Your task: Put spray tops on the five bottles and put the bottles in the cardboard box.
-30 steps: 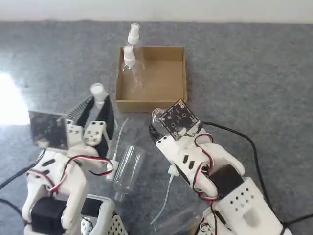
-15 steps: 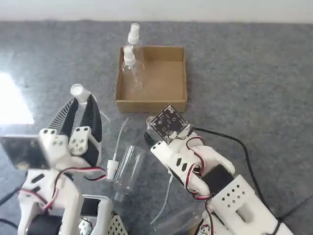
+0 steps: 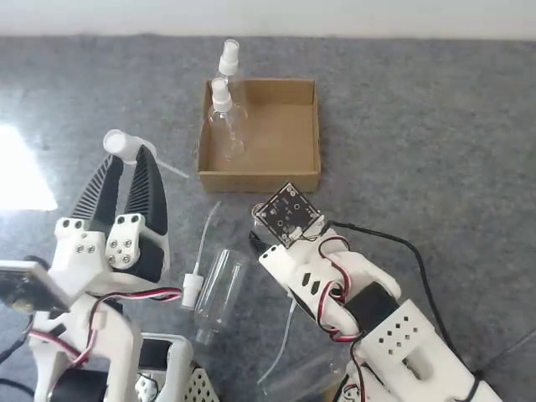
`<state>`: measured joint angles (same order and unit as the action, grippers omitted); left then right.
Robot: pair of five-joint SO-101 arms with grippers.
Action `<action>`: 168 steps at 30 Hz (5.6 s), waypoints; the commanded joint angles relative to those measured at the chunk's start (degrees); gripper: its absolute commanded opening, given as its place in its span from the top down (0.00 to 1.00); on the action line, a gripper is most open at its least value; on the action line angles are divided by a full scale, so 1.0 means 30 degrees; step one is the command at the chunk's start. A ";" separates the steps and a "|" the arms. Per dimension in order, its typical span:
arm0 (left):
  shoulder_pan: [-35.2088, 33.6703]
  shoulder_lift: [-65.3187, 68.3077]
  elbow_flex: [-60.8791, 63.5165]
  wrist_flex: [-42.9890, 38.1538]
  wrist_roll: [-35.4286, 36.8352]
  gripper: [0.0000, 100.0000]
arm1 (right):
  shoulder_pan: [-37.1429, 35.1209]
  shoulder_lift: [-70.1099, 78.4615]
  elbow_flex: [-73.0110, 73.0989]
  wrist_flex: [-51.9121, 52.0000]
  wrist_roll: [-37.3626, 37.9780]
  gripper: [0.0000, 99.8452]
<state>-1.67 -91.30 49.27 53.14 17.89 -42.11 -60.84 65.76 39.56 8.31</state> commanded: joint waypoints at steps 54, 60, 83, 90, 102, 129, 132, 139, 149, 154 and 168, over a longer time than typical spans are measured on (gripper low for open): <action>0.2960 -0.0088 0.0952 -0.3663 0.3927 0.99 | -0.0015 -0.3150 0.0527 -0.2681 -0.0147 0.91; 0.4659 -0.0117 0.0103 -0.2344 0.3253 0.99 | -0.0015 -0.3150 0.1905 -0.5026 0.1055 0.91; 0.4806 -0.0117 -0.0571 -0.1729 0.2725 0.99 | 0.0073 -0.3238 0.2637 -0.5377 0.1670 0.91; 0.5597 -0.0117 -0.0601 -0.1377 0.1905 0.99 | 0.0103 -0.3179 0.2637 -0.5377 0.1670 0.91; 0.7121 -0.0117 -0.0718 -0.0674 0.0469 0.99 | 0.1040 -0.3326 0.2637 -0.5407 0.1612 0.91; 0.7912 -0.3546 0.1656 -0.1670 0.0440 0.99 | 0.0806 -0.3179 0.2667 -0.5670 0.1700 0.91; 0.8352 -0.3546 0.1656 -0.1612 0.0440 0.99 | 0.0835 -0.3179 0.2667 -0.5670 0.1700 0.91; 0.8410 -0.3575 0.1626 -0.1201 0.0410 0.99 | 0.0982 -0.3179 0.2696 -0.5758 0.1700 0.91; 0.8293 -0.3575 0.1919 -0.1055 0.0352 0.99 | 0.1509 -0.3355 0.2667 -0.5758 0.1582 0.91; 0.8293 -0.3575 0.2242 -0.1289 0.0264 0.99 | 0.1451 -0.3355 0.2667 -0.5729 0.1582 0.91; 0.8410 -0.3546 0.4469 -0.2286 -0.0147 0.99 | 0.1509 -0.3355 0.2667 -0.5670 0.1553 0.91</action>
<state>23.12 -101.93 61.67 48.04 17.80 -38.24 -68.75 74.55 23.65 12.26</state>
